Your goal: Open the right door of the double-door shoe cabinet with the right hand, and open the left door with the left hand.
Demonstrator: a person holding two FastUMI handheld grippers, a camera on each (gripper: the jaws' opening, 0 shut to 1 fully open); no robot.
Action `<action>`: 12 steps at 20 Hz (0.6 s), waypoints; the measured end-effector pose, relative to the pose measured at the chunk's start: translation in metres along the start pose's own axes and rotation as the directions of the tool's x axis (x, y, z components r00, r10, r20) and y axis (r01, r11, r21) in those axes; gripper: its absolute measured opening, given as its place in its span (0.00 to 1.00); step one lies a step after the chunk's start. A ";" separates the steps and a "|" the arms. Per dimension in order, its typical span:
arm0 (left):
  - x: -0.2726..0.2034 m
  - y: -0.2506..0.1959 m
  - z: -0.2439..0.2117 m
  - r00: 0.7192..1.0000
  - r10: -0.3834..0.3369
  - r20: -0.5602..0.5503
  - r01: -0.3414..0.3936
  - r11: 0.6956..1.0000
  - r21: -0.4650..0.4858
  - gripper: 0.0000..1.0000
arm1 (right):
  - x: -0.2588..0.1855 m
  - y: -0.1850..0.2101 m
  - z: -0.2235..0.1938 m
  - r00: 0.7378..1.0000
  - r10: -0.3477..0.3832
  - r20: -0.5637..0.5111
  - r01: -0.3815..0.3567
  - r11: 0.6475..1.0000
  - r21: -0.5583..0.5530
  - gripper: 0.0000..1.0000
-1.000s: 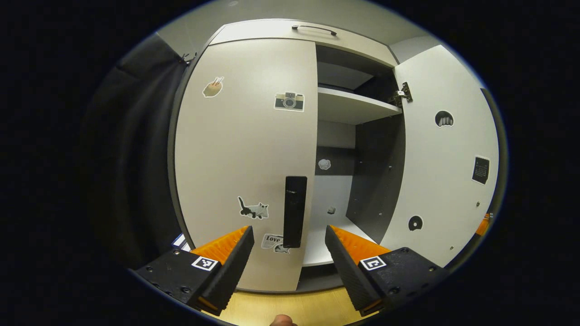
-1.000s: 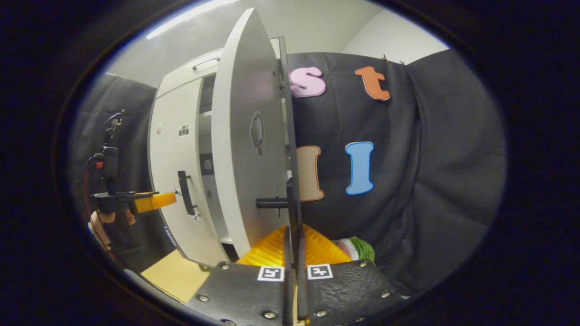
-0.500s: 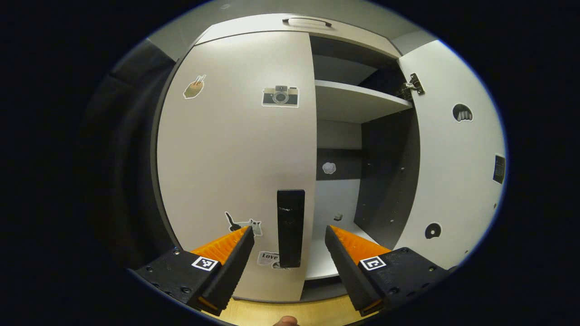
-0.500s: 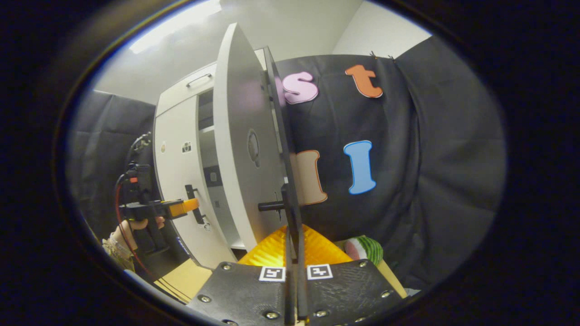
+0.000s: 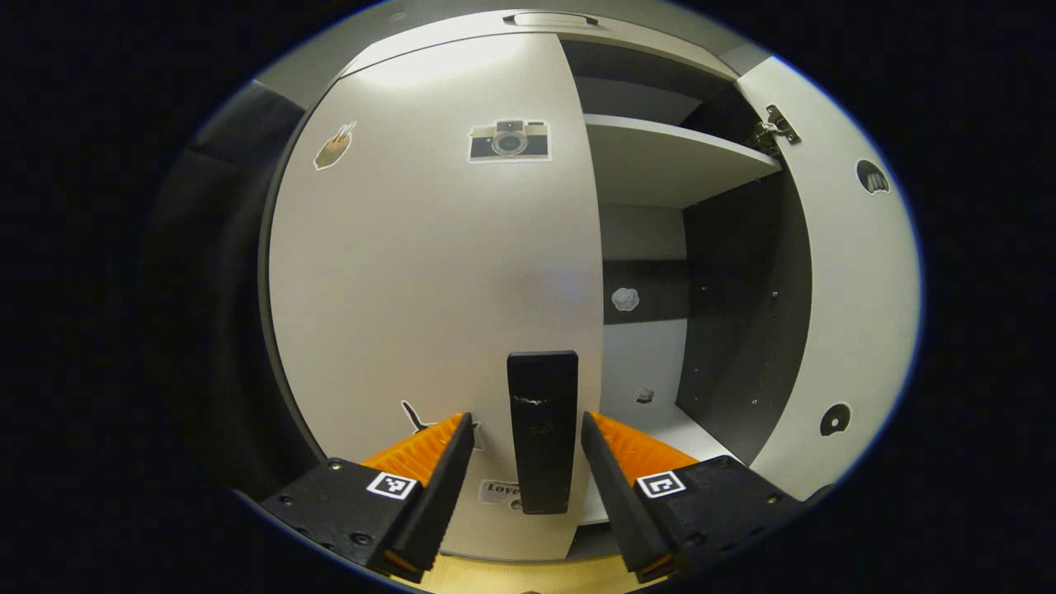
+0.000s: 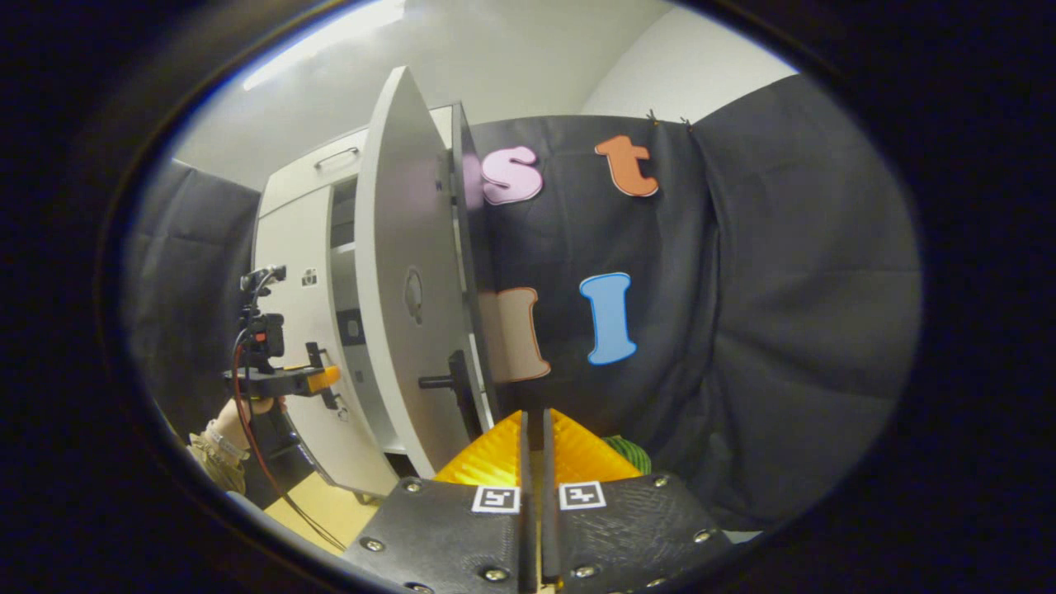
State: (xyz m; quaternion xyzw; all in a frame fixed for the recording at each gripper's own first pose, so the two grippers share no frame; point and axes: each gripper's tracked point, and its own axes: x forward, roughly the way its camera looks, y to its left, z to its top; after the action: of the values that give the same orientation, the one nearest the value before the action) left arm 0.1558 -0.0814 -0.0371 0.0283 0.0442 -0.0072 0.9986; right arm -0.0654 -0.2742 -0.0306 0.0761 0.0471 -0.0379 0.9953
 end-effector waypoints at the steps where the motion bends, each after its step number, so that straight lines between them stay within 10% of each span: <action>1: -0.002 -0.002 0.002 1.000 -0.002 0.012 0.002 1.000 -0.002 0.73 | -0.002 -0.003 -0.001 1.000 -0.007 -0.004 0.007 1.000 0.001 0.03; 7: -0.002 -0.006 0.002 1.000 -0.013 0.018 0.013 1.000 -0.022 0.35 | -0.008 -0.014 -0.007 0.999 -0.039 -0.024 0.039 0.999 -0.021 0.03; 12: -0.003 -0.006 0.001 0.999 -0.037 0.008 0.037 0.999 -0.025 0.30 | -0.009 -0.013 -0.013 0.998 -0.045 -0.046 0.044 0.999 -0.024 0.03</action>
State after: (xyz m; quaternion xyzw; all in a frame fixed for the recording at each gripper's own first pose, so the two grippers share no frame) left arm 0.1530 -0.0872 -0.0363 0.0151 0.0408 -0.0252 0.9987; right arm -0.0766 -0.2842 -0.0442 0.0647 0.0722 -0.0576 0.9936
